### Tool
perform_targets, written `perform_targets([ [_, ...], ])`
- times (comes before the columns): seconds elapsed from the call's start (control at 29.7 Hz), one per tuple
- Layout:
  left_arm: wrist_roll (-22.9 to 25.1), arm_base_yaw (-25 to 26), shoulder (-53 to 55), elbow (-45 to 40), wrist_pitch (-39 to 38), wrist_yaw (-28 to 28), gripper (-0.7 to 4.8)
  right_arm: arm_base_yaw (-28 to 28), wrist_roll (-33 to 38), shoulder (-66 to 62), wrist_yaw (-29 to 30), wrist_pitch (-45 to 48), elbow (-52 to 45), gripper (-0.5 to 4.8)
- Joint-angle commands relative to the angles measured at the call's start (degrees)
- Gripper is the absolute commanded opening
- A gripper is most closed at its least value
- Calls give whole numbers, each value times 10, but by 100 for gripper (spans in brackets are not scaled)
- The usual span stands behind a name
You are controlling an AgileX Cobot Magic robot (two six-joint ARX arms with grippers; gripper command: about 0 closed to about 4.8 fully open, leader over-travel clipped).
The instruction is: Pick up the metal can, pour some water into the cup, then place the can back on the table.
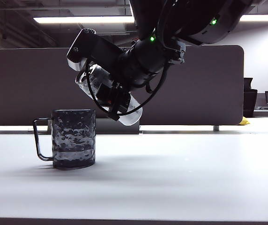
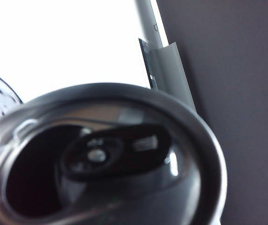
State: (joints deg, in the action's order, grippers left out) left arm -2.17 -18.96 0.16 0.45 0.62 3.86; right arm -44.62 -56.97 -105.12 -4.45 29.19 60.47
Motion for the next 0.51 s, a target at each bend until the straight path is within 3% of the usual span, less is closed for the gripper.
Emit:
perform_targets([
  [0.03, 1, 1, 1, 1, 7, 0, -5, -2, -24, 4, -6, 27, 8, 243],
  [0.51, 1, 1, 1, 0, 7, 0, -5, -10, -73, 4, -3, 27, 15, 243],
])
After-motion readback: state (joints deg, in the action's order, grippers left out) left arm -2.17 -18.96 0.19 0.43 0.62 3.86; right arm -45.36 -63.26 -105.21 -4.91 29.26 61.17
